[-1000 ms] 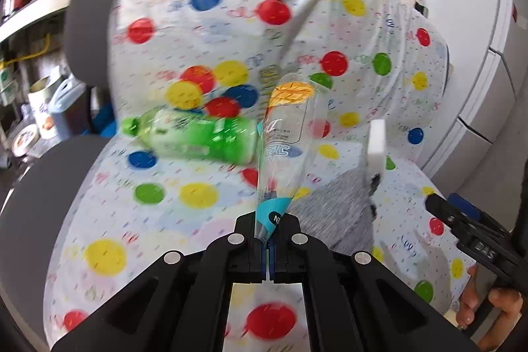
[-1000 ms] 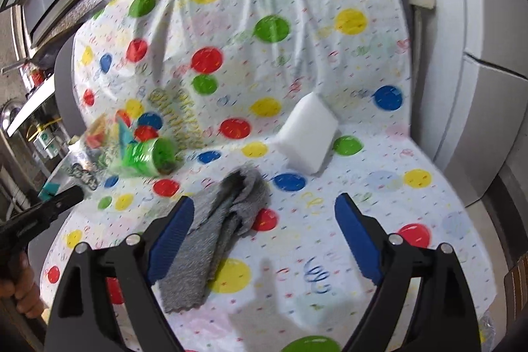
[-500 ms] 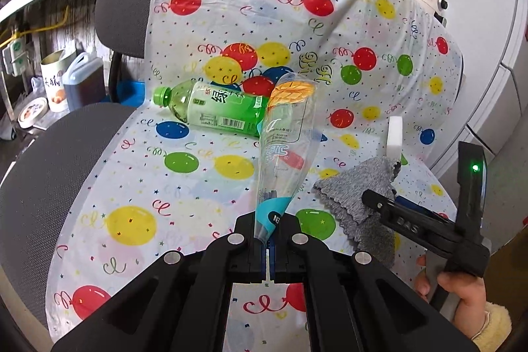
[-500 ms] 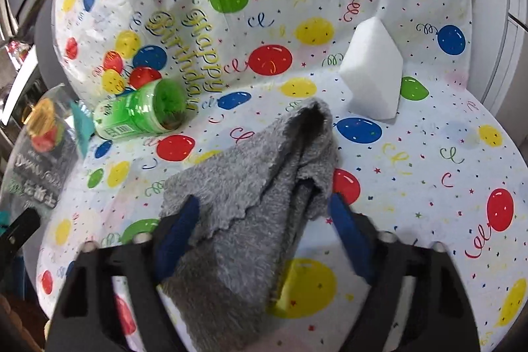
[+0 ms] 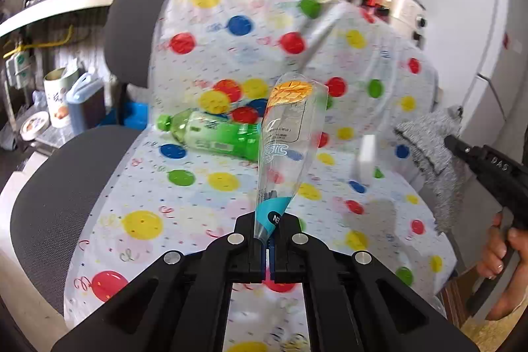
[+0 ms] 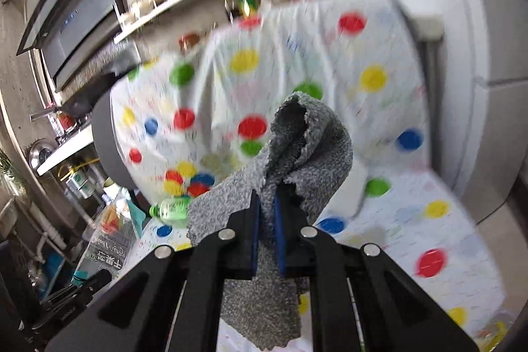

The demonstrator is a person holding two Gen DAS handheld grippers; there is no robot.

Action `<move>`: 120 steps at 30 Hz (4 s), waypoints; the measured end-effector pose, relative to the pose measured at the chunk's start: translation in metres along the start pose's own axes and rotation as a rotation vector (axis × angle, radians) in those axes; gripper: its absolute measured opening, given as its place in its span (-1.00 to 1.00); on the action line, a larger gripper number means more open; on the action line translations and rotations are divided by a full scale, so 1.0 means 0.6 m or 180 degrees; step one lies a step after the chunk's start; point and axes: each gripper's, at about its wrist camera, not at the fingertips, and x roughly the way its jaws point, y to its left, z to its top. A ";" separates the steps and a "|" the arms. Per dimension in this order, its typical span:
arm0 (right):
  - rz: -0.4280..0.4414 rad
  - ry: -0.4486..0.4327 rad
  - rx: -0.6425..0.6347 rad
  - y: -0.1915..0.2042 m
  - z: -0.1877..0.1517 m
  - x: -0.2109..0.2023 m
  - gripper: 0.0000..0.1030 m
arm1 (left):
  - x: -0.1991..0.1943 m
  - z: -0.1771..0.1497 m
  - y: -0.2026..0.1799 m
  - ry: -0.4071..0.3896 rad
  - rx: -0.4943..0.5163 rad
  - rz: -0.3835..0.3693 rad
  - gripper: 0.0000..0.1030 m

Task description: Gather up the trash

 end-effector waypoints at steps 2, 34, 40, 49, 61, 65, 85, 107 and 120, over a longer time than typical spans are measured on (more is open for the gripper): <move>-0.0065 -0.0035 -0.0047 -0.008 -0.006 -0.032 -0.84 | -0.008 -0.007 -0.023 0.0001 0.0053 -0.0090 -0.98; -0.1488 -0.0156 0.0546 -0.301 -0.223 -0.338 -0.83 | 0.028 -0.206 -0.432 0.0492 0.1124 -0.1674 -0.98; -0.2031 -0.0059 0.0760 -0.360 -0.290 -0.412 -0.83 | 0.031 -0.277 -0.529 0.0659 0.1491 -0.2030 -0.98; -0.2403 -0.0067 0.0780 -0.421 -0.365 -0.428 -0.82 | 0.053 -0.361 -0.642 0.0766 0.1833 -0.2325 -0.97; -0.2308 0.0420 0.1274 -0.541 -0.415 -0.354 -0.35 | 0.124 -0.431 -0.702 0.1386 0.1962 -0.2398 -0.30; -0.2307 0.0363 0.1333 -0.541 -0.403 -0.362 -0.29 | 0.129 -0.421 -0.694 0.1384 0.1935 -0.2341 -0.10; -0.1462 -0.0328 0.0429 -0.294 -0.193 -0.357 0.22 | 0.067 -0.214 -0.403 0.0579 0.1289 -0.1210 0.04; -0.0281 0.0335 -0.0547 -0.024 -0.039 0.054 0.51 | 0.099 0.015 0.017 0.0250 0.0154 0.0689 0.54; 0.0352 0.0902 -0.0884 0.099 -0.019 0.346 0.02 | 0.223 0.094 0.143 0.0394 0.0112 0.1117 0.54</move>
